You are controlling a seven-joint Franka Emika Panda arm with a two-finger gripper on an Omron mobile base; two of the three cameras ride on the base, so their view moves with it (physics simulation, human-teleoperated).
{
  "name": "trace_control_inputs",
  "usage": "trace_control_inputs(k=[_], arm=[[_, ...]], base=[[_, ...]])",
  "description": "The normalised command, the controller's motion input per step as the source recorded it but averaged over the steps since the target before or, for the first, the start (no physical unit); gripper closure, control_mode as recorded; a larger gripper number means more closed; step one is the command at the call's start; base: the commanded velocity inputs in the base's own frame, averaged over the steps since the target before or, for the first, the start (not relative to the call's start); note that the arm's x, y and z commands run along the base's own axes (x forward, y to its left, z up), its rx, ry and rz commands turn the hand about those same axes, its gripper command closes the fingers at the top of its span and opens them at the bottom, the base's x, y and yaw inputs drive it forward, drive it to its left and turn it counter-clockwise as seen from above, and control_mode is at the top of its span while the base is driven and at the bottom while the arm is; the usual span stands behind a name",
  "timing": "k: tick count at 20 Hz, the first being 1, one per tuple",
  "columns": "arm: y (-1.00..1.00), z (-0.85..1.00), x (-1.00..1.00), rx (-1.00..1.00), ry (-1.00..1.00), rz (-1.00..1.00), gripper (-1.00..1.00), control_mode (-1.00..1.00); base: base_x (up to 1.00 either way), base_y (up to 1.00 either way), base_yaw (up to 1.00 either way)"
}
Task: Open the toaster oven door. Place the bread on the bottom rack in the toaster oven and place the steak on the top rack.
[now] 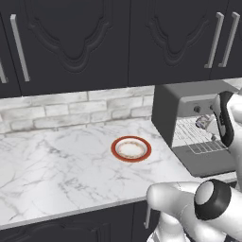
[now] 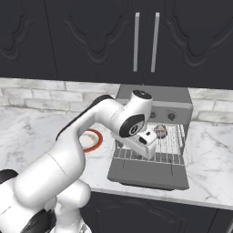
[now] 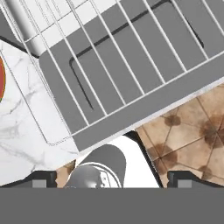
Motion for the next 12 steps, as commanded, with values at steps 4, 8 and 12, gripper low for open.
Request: trace_control_inputs(k=[4, 8, 12], arm=[[0.48, -0.02, 0.05, -0.09, -0.13, 0.07, -1.00, -1.00], [0.48, -0.04, 0.13, -0.09, 0.02, 0.03, -1.00, -1.00], [0.13, -0.01, 0.05, -0.01, 0.07, 0.00, -1.00, -1.00]], base=[[0.00, 0.00, 0.00], [0.00, 0.00, 0.00], [0.00, 0.00, 0.00]])
